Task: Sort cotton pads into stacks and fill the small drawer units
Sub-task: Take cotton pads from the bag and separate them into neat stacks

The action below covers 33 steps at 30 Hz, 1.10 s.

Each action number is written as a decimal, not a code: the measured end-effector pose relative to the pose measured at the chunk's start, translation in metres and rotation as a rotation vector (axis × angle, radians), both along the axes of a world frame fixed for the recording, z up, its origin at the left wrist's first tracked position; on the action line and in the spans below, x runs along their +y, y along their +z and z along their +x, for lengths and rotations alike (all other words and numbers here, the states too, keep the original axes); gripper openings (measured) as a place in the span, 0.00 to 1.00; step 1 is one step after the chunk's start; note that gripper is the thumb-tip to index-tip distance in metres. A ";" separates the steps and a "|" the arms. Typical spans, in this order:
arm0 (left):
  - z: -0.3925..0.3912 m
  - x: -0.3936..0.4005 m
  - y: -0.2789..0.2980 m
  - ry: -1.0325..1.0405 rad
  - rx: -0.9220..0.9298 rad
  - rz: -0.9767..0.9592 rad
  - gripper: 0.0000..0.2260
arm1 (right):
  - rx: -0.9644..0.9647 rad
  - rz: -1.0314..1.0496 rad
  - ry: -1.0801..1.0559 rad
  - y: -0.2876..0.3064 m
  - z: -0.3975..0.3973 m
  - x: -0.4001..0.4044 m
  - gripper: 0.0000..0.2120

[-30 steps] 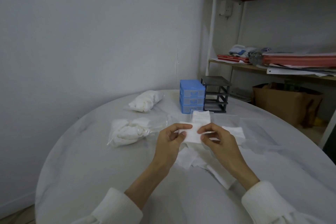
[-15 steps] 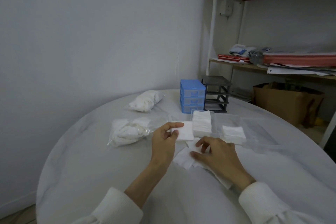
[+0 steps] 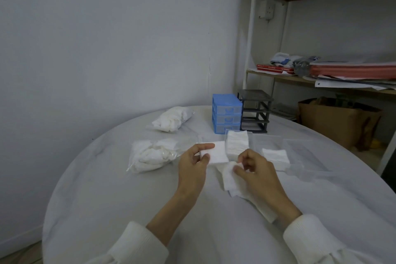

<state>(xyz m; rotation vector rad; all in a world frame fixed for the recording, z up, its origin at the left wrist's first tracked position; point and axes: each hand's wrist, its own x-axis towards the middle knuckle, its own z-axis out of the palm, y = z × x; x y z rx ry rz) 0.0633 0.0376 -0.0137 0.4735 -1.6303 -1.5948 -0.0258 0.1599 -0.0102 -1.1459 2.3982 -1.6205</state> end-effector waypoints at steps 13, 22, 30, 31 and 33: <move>0.002 0.006 0.001 -0.092 0.048 -0.001 0.14 | -0.247 -0.375 0.159 0.013 0.002 0.005 0.14; 0.001 0.013 0.004 -0.173 0.067 -0.009 0.14 | -0.332 -0.443 0.167 0.014 0.006 0.003 0.12; -0.001 0.013 0.006 -0.173 0.100 0.041 0.08 | -0.213 -0.384 0.171 0.009 0.003 0.001 0.15; -0.001 0.013 0.005 -0.170 0.106 0.022 0.07 | -0.209 -0.384 0.170 0.009 0.003 0.001 0.15; -0.001 0.012 0.002 -0.153 0.111 -0.007 0.07 | -0.202 -0.376 0.165 0.008 0.003 0.001 0.15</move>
